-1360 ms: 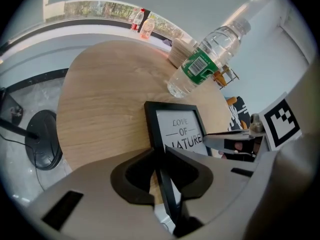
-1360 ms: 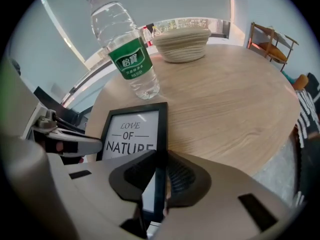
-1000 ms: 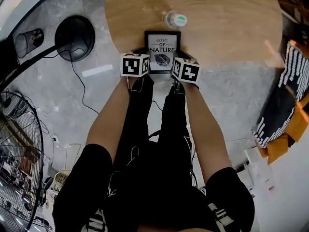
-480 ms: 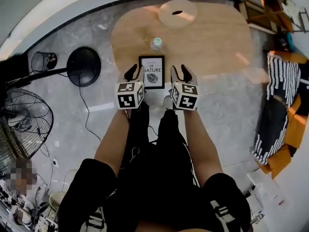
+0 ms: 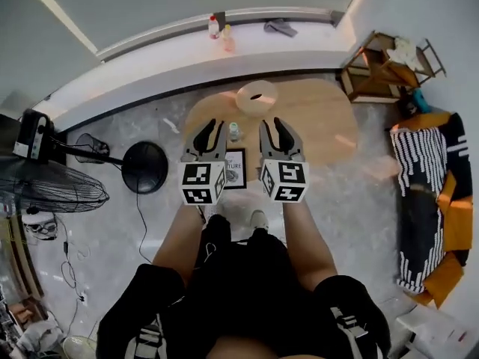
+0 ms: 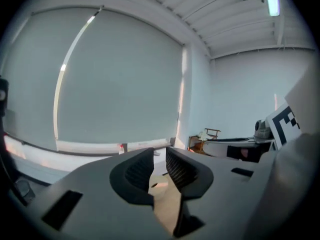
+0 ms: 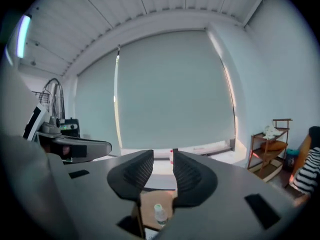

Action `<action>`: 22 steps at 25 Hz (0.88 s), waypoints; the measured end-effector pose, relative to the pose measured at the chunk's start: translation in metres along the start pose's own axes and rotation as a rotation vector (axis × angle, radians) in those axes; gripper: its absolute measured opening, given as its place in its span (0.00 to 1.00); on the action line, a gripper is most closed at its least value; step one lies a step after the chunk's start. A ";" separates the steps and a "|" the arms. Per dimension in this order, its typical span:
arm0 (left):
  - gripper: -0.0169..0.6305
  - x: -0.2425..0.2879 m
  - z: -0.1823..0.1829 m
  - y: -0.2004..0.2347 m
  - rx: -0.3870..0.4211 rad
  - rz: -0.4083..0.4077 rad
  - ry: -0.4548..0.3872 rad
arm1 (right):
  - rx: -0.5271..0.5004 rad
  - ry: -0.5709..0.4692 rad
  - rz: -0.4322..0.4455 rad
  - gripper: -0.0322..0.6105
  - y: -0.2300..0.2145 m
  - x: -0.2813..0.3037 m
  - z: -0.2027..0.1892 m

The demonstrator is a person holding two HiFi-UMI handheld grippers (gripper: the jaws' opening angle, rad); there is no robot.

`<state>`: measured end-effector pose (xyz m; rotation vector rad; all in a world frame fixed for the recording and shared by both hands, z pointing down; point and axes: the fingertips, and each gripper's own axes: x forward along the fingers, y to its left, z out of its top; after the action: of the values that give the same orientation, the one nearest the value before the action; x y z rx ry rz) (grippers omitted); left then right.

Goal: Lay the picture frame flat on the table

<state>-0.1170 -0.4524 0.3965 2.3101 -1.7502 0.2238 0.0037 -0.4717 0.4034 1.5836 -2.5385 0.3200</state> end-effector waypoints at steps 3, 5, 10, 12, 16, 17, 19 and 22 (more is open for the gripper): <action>0.10 -0.037 0.054 -0.013 0.030 0.039 -0.100 | -0.025 -0.089 0.022 0.22 0.013 -0.028 0.059; 0.06 -0.060 0.075 -0.018 0.022 0.055 -0.127 | -0.060 -0.137 0.010 0.10 0.022 -0.048 0.090; 0.06 -0.104 0.107 -0.034 0.021 0.045 -0.134 | -0.087 -0.234 0.062 0.07 0.042 -0.087 0.145; 0.06 -0.120 0.122 -0.030 0.017 0.064 -0.158 | -0.093 -0.257 0.066 0.07 0.048 -0.093 0.158; 0.06 -0.140 0.142 -0.008 0.038 0.115 -0.190 | -0.121 -0.248 0.056 0.07 0.062 -0.089 0.165; 0.06 -0.143 0.145 -0.004 0.048 0.128 -0.193 | -0.123 -0.251 0.051 0.07 0.065 -0.090 0.166; 0.06 -0.149 0.147 0.001 0.059 0.149 -0.196 | -0.126 -0.265 0.045 0.07 0.069 -0.094 0.170; 0.06 -0.156 0.150 0.002 0.053 0.150 -0.207 | -0.144 -0.284 0.037 0.07 0.073 -0.097 0.175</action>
<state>-0.1647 -0.3504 0.2115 2.3116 -2.0441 0.0586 -0.0190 -0.4001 0.2041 1.6314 -2.7253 -0.0903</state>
